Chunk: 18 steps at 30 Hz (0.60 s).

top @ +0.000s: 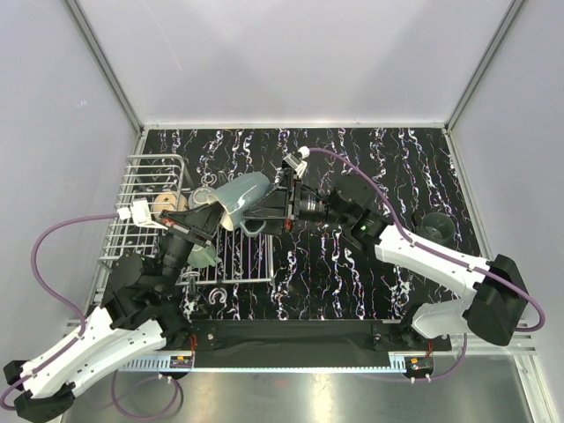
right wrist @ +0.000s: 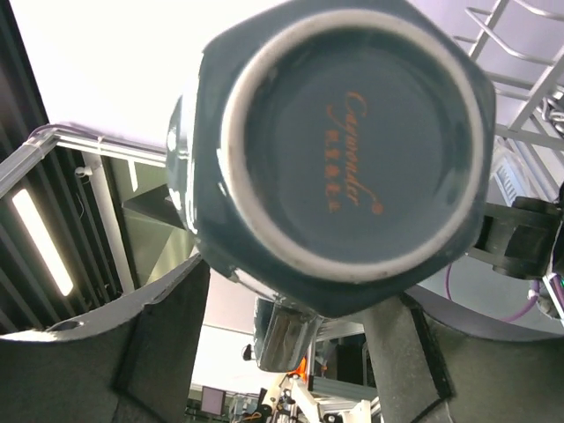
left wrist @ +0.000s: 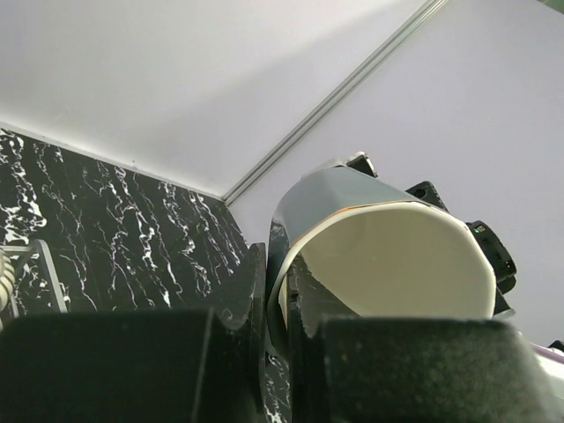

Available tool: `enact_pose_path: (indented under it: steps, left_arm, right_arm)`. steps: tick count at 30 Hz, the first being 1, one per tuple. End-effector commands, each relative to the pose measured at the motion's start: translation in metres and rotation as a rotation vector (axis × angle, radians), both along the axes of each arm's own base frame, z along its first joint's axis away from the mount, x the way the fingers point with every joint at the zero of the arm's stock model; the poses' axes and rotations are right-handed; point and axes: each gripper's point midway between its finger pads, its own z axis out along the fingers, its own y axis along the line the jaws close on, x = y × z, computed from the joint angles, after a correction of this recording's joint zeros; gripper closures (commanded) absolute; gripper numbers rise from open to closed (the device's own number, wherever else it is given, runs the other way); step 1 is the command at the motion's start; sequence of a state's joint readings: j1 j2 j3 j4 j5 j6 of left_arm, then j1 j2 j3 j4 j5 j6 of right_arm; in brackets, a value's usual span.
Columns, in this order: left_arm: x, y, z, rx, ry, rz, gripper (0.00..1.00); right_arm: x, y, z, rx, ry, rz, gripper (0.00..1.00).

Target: Load the cups into the dish rack

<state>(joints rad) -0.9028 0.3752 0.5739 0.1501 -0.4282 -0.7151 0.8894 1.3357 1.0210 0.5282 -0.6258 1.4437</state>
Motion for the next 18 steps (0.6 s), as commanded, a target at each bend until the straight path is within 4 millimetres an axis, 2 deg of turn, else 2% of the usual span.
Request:
enact_pose_path:
  steps: [1,5,6,9,12,16,17,18]
  left_arm:
    - [-0.017,0.012,0.057,-0.222,-0.104,-0.050,1.00]
    - [-0.017,0.002,0.058,-0.224,-0.107,-0.085,1.00]
    - [-0.016,0.001,0.056,-0.219,-0.103,-0.086,1.00]
    - [-0.014,-0.002,0.049,-0.210,-0.087,-0.084,1.00]
    - [-0.012,-0.004,0.040,-0.207,-0.067,-0.087,1.00]
    - [-0.012,-0.006,0.034,-0.188,-0.053,-0.094,1.00]
    - [-0.012,-0.008,0.031,-0.167,-0.039,-0.099,1.00]
    - [-0.011,-0.008,0.029,-0.154,-0.025,-0.097,1.00]
  right_arm:
    - [-0.011,-0.007,0.036,0.100,-0.070,-0.003,0.27]
    - [-0.013,0.000,0.035,0.093,-0.057,-0.001,0.34]
    - [-0.011,0.000,0.035,0.101,-0.048,-0.019,0.39]
    - [-0.010,0.001,0.037,0.107,-0.034,-0.037,0.45]
    - [-0.009,0.001,0.038,0.109,-0.028,-0.045,0.57]
    - [-0.003,0.001,0.032,0.086,-0.024,-0.083,0.85]
    - [-0.002,0.002,0.029,0.075,-0.032,-0.088,1.00]
    - [0.000,0.003,0.023,0.056,-0.027,-0.096,1.00]
